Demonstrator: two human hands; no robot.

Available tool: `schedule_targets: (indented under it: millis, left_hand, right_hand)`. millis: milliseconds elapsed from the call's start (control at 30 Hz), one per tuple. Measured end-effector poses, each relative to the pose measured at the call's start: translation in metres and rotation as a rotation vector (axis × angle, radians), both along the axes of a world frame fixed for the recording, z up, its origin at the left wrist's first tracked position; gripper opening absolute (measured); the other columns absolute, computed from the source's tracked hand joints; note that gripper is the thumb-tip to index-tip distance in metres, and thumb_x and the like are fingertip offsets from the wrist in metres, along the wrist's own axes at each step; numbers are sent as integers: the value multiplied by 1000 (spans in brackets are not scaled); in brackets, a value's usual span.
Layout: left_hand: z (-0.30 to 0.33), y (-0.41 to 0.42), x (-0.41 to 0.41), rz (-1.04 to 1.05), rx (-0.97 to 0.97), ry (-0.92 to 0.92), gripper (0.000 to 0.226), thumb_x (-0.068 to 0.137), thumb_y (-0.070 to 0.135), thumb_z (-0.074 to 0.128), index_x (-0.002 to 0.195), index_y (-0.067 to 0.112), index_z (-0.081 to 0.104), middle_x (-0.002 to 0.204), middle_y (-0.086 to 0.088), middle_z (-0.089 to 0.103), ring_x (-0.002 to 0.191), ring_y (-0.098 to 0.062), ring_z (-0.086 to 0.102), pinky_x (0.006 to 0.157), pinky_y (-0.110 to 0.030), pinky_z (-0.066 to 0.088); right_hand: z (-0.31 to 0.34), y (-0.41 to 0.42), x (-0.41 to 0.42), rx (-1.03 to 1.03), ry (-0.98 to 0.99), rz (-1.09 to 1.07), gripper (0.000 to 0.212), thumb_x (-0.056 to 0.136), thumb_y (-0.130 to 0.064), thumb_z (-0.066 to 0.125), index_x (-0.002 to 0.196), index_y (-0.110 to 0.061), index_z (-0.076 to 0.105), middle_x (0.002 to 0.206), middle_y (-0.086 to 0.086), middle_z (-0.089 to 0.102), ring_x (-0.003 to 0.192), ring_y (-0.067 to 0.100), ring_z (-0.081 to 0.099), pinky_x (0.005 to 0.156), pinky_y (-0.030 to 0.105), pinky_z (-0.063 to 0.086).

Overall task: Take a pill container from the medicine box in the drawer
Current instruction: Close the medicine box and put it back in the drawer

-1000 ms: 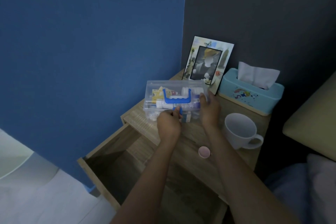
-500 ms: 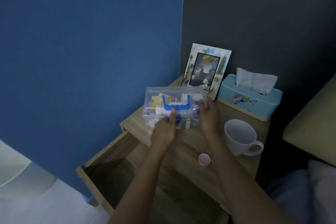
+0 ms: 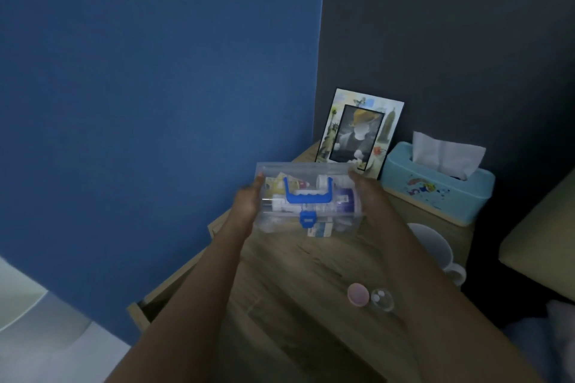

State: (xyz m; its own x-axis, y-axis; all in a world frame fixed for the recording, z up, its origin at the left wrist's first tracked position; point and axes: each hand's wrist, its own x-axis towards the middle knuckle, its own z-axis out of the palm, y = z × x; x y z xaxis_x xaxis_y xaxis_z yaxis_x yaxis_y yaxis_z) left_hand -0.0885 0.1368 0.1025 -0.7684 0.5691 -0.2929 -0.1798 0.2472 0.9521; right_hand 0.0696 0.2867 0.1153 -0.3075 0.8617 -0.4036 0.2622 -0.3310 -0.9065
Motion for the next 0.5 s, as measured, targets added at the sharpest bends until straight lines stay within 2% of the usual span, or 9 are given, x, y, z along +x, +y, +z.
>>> schedule_targets:
  millis: [33, 133, 233, 300, 367, 400, 467, 500]
  left_hand:
    - [1, 0, 0, -7, -8, -21, 53, 96, 45, 44, 123, 2, 58, 130, -17, 59, 117, -34, 57, 97, -40, 44]
    - [4, -6, -1, -27, -43, 1, 56, 97, 43, 42, 133, 1, 52, 137, -19, 54, 124, -35, 52, 104, -42, 40]
    - [12, -23, 0, -29, -50, 42, 55, 97, 40, 43, 132, -2, 51, 140, -22, 50, 128, -38, 48, 107, -45, 37]
    - [18, -37, 3, -12, -49, 52, 50, 97, 38, 43, 126, -1, 55, 136, -20, 54, 124, -36, 52, 107, -45, 39]
    - [25, -55, 4, 4, -36, 64, 38, 97, 36, 44, 110, 5, 61, 124, -18, 61, 113, -32, 58, 104, -46, 43]
    - [28, -65, 3, 8, -28, 71, 32, 97, 36, 44, 99, 9, 61, 115, -17, 64, 107, -31, 61, 100, -46, 46]
    - [33, -86, 5, 25, -24, 90, 32, 95, 36, 46, 79, 11, 58, 93, -9, 65, 90, -28, 63, 86, -40, 52]
    - [36, -97, 7, 36, -22, 106, 34, 95, 36, 46, 72, 14, 57, 83, -4, 63, 80, -24, 62, 76, -35, 51]
  right_hand:
    - [1, -1, 0, -24, 10, 17, 44, 91, -42, 55, 112, -4, 61, 107, 17, 69, 84, 31, 68, 82, 41, 56]
    - [-2, -12, 5, -35, 31, 9, 47, 93, -39, 52, 121, -2, 57, 116, 20, 65, 98, 35, 66, 97, 48, 50]
    - [-4, -38, 12, -92, 134, 1, 41, 94, -38, 53, 117, -5, 60, 111, 19, 65, 90, 35, 66, 95, 49, 50]
    - [-5, -55, 15, -115, 139, -26, 47, 93, -40, 52, 123, -5, 58, 116, 21, 65, 100, 38, 66, 95, 52, 50]
    - [-1, -76, 17, -139, 148, -56, 47, 93, -43, 52, 122, -6, 58, 109, 18, 68, 92, 35, 68, 86, 49, 55]
    - [3, -87, 18, -145, 161, -71, 45, 92, -44, 52, 118, -8, 59, 101, 15, 68, 82, 32, 68, 75, 44, 57]
    - [11, -112, 22, -150, 171, -98, 41, 92, -45, 51, 114, -11, 60, 90, 10, 67, 68, 24, 66, 57, 33, 53]
    - [14, -125, 24, -144, 170, -105, 42, 93, -46, 50, 114, -11, 60, 90, 9, 67, 69, 23, 66, 56, 32, 52]
